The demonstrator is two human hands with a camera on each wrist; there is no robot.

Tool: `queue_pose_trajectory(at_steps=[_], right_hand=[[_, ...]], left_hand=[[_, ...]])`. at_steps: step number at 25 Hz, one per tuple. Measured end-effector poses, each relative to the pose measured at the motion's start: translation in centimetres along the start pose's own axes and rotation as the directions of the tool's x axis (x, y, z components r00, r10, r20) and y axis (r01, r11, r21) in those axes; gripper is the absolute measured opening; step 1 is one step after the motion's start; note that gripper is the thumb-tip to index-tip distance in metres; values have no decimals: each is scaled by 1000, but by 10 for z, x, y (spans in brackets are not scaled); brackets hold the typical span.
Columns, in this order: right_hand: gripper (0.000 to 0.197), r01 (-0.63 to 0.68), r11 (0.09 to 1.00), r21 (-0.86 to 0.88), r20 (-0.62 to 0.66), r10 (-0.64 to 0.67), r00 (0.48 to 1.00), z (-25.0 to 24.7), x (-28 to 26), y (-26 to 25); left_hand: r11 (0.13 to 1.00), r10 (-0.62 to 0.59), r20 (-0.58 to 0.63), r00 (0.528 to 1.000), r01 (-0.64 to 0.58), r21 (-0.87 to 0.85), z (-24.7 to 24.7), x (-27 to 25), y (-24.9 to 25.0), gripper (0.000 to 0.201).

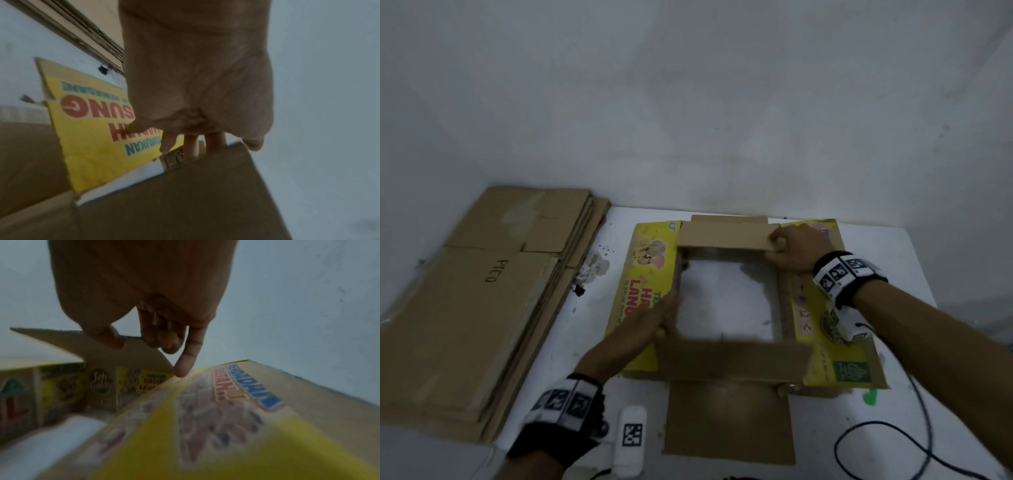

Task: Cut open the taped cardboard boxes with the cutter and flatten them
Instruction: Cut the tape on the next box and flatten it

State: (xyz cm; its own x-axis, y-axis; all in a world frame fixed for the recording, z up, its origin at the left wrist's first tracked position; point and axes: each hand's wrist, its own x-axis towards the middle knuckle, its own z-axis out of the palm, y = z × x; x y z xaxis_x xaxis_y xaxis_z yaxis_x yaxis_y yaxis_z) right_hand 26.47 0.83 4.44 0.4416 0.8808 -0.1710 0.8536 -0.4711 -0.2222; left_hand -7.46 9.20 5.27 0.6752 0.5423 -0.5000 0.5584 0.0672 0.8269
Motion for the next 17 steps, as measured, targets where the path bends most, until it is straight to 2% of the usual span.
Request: queue_pose_trajectory(at_steps=[1,3,4,5,6,8,9,11,12,13,14,15,16,17], right_hand=[[40,15,994,111,-93,-5,996,-9,4,0],[32,22,960,278,-222,42,974,-26,17,3],[31,-5,945,326,-248,91,965,-31,26,5],[30,-41,923,382,-266,152,952,-33,36,7],[29,-82,888,452,-265,221,939,-33,46,8],[37,-158,810,565,-199,319,926,-29,62,8],[48,-197,783,591,-140,340,930,-26,67,7],[74,-220,769,600,-32,298,954,-15,70,6],[84,-218,802,556,14,253,967,-5,70,9],[88,-204,873,443,53,202,978,6,68,11],[92,-175,949,261,96,155,983,20,66,16],[96,-139,988,66,154,128,980,31,61,20],[99,-127,991,-50,207,134,969,40,58,22],[100,-146,986,-82,237,161,958,44,55,23]], left_hand=[[998,-35,58,998,38,-49,-5,-6,-4,46],[999,-48,107,993,47,15,-5,-15,-20,35],[991,-1,86,996,-11,130,-4,-15,-30,33],[959,55,88,995,-77,274,-3,-16,-38,39],[905,93,122,988,-135,403,0,-17,-44,52],[831,83,146,986,-150,536,7,-18,-58,89],[818,90,123,988,-144,557,10,-19,-63,107],[807,127,62,990,-140,574,16,-16,-72,127],[805,131,48,990,-135,578,17,-12,-78,132],[799,115,46,992,-120,589,18,-10,-77,135],[797,91,36,995,-94,596,18,-7,-78,136],[791,59,27,998,-63,608,17,-4,-78,138],[802,29,29,999,-41,596,15,-1,-78,140],[821,2,43,999,-26,571,14,2,-77,141]])
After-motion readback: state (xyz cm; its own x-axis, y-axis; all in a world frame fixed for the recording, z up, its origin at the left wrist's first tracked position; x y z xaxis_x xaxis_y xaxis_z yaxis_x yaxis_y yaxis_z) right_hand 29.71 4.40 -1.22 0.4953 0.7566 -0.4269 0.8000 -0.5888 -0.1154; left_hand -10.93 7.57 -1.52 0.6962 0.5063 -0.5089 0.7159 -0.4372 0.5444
